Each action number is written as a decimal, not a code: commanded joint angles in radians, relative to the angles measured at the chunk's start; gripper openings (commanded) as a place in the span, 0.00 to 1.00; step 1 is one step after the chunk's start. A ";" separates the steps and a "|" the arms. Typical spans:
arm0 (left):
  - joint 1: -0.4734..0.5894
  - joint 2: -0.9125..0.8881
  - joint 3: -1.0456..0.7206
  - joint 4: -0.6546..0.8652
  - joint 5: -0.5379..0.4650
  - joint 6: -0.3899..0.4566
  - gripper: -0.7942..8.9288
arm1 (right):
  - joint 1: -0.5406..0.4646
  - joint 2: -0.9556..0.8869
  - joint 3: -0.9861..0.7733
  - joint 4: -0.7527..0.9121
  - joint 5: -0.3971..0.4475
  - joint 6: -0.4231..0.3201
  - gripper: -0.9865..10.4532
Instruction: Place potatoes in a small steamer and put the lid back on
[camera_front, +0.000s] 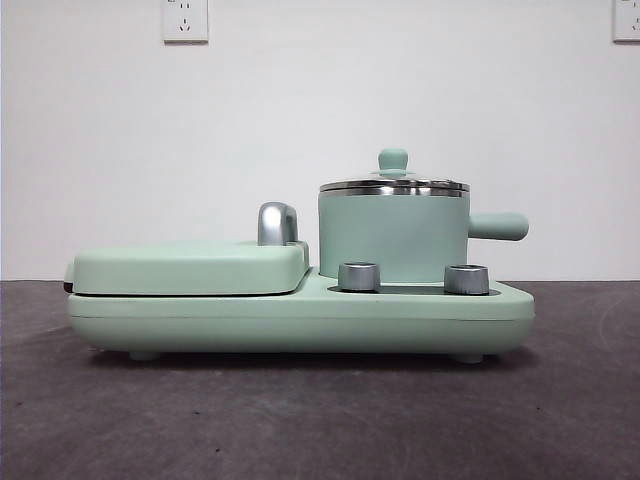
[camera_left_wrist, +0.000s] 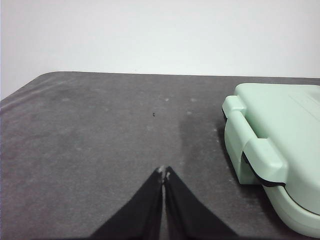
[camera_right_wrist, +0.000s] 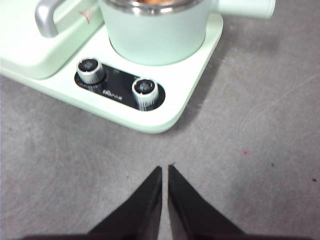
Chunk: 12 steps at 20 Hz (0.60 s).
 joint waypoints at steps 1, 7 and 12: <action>0.001 0.000 -0.020 0.014 -0.003 0.009 0.09 | 0.008 0.002 0.009 0.010 0.003 0.004 0.10; 0.001 0.000 -0.020 0.015 -0.003 0.009 0.09 | -0.041 -0.062 -0.043 0.136 0.030 -0.107 0.10; 0.001 0.000 -0.020 0.016 -0.003 0.009 0.09 | -0.243 -0.352 -0.411 0.474 0.026 -0.125 0.10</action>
